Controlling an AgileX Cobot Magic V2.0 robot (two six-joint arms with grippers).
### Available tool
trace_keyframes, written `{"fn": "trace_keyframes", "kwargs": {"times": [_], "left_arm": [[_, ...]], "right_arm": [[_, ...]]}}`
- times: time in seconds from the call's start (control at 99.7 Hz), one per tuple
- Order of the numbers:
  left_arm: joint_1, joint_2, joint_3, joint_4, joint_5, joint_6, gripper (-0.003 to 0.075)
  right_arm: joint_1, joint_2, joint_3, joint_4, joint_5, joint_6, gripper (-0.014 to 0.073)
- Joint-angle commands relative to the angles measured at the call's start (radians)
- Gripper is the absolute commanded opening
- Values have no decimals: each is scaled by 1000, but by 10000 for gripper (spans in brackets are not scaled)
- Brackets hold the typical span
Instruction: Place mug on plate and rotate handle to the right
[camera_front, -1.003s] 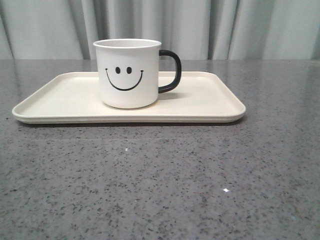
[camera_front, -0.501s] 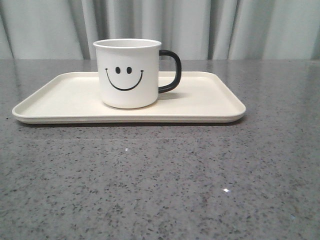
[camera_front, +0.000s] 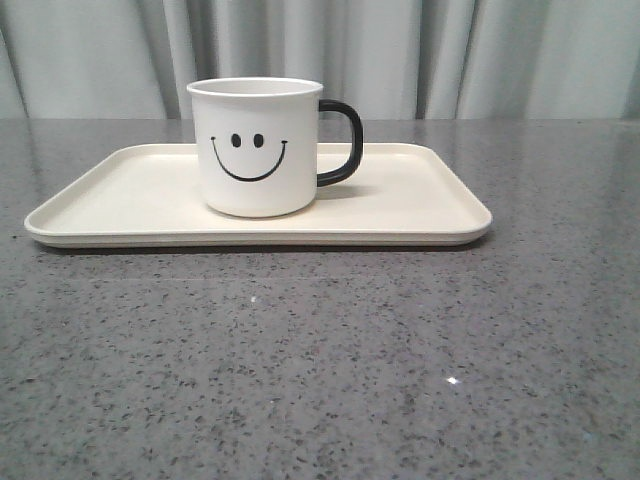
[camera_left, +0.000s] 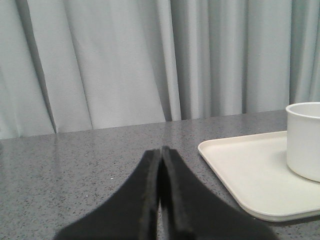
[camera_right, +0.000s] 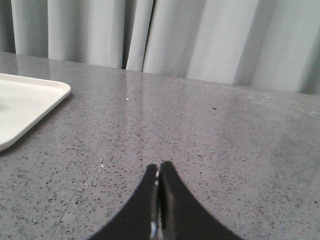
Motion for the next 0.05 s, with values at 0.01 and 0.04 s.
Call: {"fn": "trace_keyframes", "kwargs": {"times": [0.01, 0.04], "left_arm": [[0, -29, 10, -11, -74, -7, -20], [0, -29, 10, -11, -74, -7, -20]], "right_arm": [[-1, -19, 0, -4, -83, -1, -111], [-1, -19, 0, -4, -83, -1, -111]]}}
